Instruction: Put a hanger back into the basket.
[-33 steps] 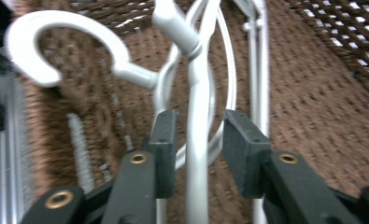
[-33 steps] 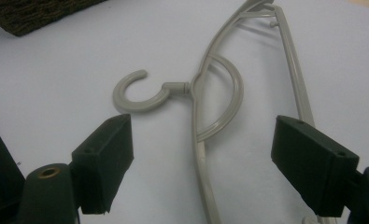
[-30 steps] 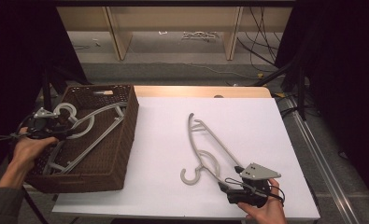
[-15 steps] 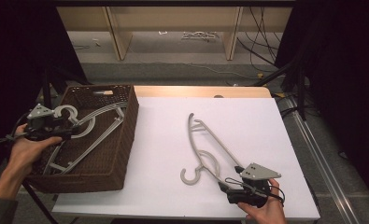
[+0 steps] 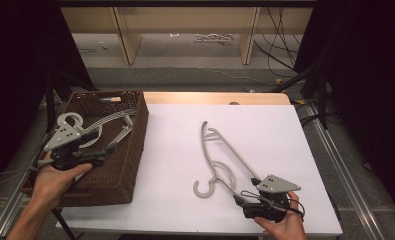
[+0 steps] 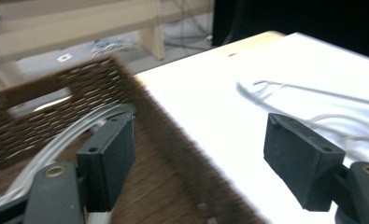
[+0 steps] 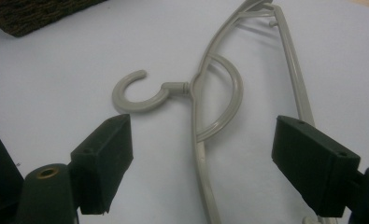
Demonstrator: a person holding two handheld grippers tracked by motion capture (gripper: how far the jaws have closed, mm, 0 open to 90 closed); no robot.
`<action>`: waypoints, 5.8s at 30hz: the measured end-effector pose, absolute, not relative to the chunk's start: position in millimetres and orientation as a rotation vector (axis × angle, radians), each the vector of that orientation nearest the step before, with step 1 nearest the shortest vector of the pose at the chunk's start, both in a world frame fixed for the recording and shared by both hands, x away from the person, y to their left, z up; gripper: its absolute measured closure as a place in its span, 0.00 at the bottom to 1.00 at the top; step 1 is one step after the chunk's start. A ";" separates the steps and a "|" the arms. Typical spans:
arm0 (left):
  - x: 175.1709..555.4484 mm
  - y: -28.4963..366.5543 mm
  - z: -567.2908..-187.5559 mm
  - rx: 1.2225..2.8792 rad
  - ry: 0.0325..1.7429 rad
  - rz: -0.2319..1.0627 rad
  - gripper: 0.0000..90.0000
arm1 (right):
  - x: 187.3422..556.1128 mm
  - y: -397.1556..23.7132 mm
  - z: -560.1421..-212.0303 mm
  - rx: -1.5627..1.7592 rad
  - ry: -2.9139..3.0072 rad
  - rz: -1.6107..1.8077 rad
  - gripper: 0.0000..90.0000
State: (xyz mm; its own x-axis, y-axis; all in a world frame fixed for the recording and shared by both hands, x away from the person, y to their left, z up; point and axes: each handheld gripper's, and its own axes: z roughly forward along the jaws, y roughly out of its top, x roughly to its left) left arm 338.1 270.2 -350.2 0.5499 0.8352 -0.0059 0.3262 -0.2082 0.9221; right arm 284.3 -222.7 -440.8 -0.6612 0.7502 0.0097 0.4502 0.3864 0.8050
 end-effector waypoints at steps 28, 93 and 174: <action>297.8 187.1 -419.7 1.679 0.771 0.524 0.22 | 286.1 -223.9 -445.9 1.034 2.313 1.173 0.24; 296.0 176.3 -440.4 1.742 0.729 0.526 0.18 | 345.5 -181.5 -464.4 1.015 2.720 0.586 0.76; 334.0 111.8 -448.9 2.245 0.232 0.579 0.44 | 302.5 -147.2 -399.0 0.373 2.804 0.687 0.92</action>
State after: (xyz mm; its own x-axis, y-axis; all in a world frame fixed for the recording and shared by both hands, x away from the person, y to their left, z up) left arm 334.0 111.8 -448.9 0.8791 0.3423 0.3318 -0.0180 -0.6717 0.7406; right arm 302.5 -147.2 -399.0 -0.9411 0.2978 -0.1603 0.1900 0.8577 0.4778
